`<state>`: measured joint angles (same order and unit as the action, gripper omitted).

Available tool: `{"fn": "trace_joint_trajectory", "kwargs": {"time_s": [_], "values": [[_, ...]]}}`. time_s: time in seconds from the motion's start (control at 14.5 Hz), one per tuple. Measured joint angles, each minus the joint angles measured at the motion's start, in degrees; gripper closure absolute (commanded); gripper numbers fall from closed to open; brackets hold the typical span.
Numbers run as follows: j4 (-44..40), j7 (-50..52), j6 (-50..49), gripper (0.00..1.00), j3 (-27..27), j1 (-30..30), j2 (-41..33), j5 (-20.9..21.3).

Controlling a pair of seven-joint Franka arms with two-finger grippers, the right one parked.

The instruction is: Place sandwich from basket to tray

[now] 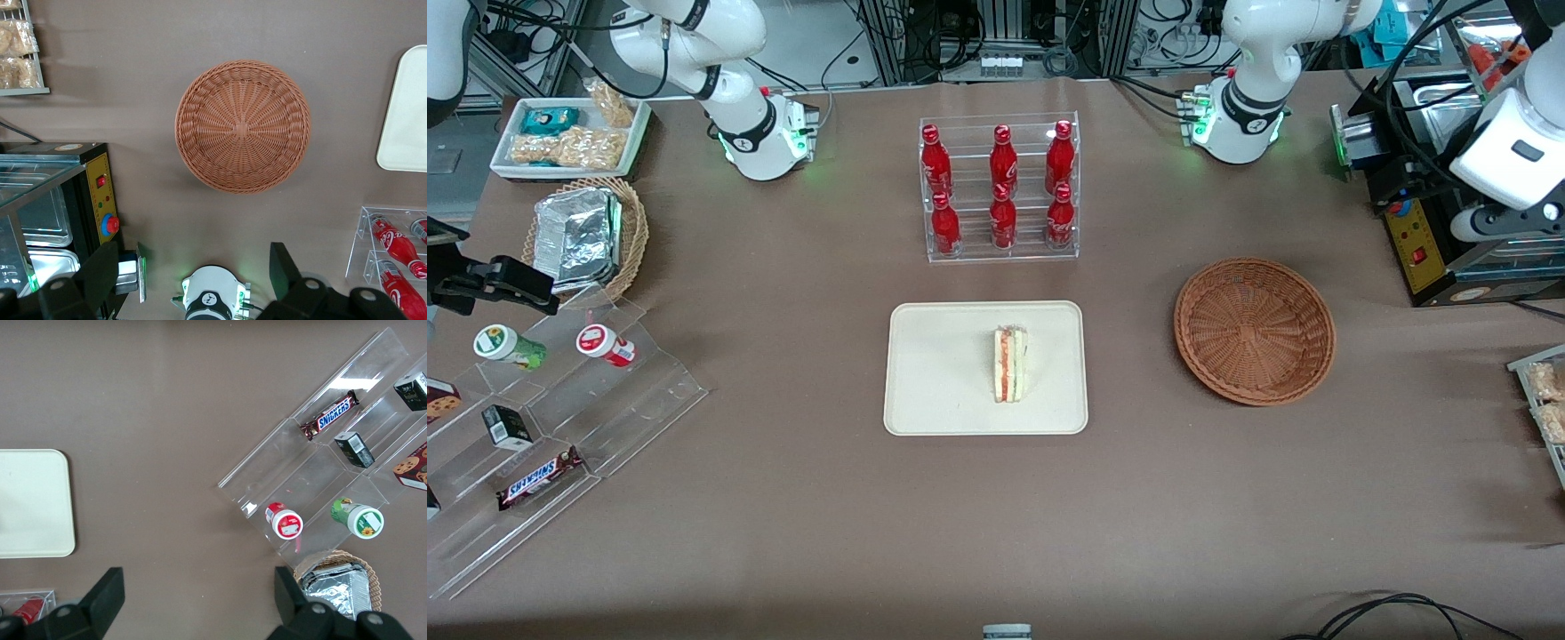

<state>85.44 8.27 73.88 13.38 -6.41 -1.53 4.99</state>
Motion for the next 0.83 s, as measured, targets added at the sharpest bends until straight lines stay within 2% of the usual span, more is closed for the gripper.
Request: {"fn": "trace_joint_trajectory", "kwargs": {"time_s": [0.14,0.41,0.83], "values": [[0.0,0.0,-0.1,0.0,-0.4,-0.2,-0.2,-1.1],[0.0,0.0,0.1,0.0,-4.3,-0.3,-0.2,-6.4],[0.0,4.2,2.8,0.0,-4.8,-0.4,-0.2,-6.8]]}}
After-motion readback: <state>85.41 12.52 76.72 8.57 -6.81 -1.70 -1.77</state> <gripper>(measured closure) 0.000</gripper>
